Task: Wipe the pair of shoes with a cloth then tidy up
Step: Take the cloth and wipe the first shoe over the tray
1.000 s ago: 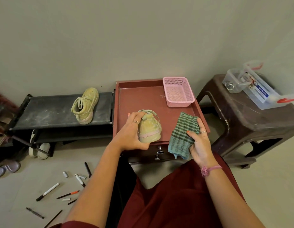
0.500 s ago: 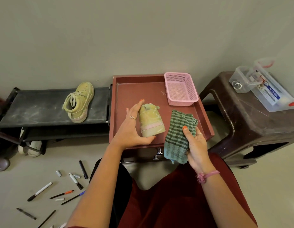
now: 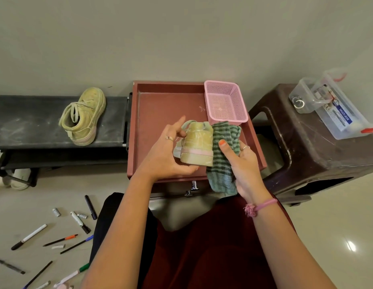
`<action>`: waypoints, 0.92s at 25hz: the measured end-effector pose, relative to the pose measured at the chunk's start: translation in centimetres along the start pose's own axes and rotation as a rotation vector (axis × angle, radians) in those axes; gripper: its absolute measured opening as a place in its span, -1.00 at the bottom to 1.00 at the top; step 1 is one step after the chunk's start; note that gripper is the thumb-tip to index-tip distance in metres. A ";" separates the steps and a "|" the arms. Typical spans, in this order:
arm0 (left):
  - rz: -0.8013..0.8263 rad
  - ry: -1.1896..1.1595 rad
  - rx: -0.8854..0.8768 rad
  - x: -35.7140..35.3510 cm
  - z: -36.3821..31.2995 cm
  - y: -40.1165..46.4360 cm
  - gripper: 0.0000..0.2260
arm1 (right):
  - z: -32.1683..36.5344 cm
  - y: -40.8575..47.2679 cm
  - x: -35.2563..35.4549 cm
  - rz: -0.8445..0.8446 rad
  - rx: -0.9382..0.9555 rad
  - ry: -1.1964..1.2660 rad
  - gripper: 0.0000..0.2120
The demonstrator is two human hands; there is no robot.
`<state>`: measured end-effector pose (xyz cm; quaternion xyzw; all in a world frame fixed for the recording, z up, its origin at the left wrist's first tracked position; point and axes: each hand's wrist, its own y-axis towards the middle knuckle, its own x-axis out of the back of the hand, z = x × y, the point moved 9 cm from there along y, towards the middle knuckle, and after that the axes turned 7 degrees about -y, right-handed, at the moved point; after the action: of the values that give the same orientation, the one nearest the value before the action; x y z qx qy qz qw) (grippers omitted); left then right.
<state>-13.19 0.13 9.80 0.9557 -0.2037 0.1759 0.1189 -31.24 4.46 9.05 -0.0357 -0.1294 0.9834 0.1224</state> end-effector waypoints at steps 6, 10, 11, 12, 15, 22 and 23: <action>0.051 0.029 -0.024 1.0 -0.4 0.6 -0.20 | -0.2 0.3 -0.5 0.011 -0.033 0.032 -0.69; 0.097 -0.035 -0.011 0.4 -0.7 1.0 -0.16 | -0.2 0.3 -0.4 0.042 -0.046 0.037 -0.66; 0.105 -0.012 -0.013 0.3 -0.7 1.1 -0.08 | -0.3 0.3 -0.3 0.049 -0.047 0.025 -0.65; 0.111 0.022 -0.016 0.1 -0.6 1.0 -0.04 | -0.3 0.4 -0.2 0.051 -0.049 0.014 -0.65; 0.101 0.043 -0.045 -0.1 -0.4 0.9 -0.07 | 0.3 0.4 0.7 0.026 -0.033 -0.031 -0.63; -0.023 -0.104 -0.084 0.5 0.1 0.8 -0.12 | 7.3 0.2 0.8 -0.054 0.438 -0.617 -0.67; -0.030 -0.114 -0.084 0.3 0.0 0.8 -0.13 | 8.2 -0.2 -0.8 -0.049 0.588 -0.775 -0.68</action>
<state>-13.28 -0.71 10.05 0.9613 -0.2031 0.1106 0.1499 -31.21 2.43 17.06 0.3722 0.1169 0.9160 0.0934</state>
